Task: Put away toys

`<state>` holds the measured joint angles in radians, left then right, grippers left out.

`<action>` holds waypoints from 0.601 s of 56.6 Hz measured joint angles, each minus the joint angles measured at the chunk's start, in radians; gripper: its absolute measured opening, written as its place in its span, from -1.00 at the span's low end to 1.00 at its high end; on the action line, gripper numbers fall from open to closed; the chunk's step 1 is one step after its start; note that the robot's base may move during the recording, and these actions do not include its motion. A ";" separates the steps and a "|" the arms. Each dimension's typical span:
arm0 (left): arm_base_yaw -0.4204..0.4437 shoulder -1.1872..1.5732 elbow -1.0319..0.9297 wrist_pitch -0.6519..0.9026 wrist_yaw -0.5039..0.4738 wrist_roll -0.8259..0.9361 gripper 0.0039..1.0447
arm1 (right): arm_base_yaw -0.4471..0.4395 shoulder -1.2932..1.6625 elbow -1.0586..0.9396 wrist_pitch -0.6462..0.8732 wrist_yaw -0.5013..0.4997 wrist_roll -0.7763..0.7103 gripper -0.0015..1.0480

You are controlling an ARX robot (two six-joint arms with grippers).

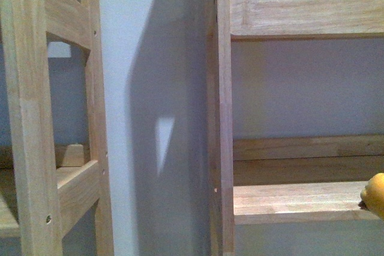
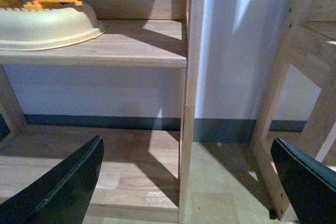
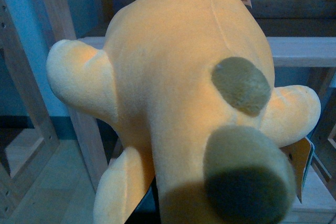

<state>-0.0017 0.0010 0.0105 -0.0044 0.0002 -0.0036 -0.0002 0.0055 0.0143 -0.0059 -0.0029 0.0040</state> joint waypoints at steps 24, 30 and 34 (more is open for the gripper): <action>0.000 0.000 0.000 0.000 0.000 0.000 0.88 | 0.005 0.128 0.105 -0.017 0.081 0.183 -0.86; 0.000 0.000 0.000 0.000 0.000 0.000 0.88 | 0.028 0.171 0.181 -0.010 0.126 0.154 -0.86; 0.000 0.000 0.000 0.000 0.000 0.000 0.88 | 0.066 0.204 0.238 0.005 0.174 0.120 -0.86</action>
<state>-0.0017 0.0010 0.0105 -0.0044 0.0002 -0.0036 0.0658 0.2092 0.2520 -0.0010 0.1715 0.1242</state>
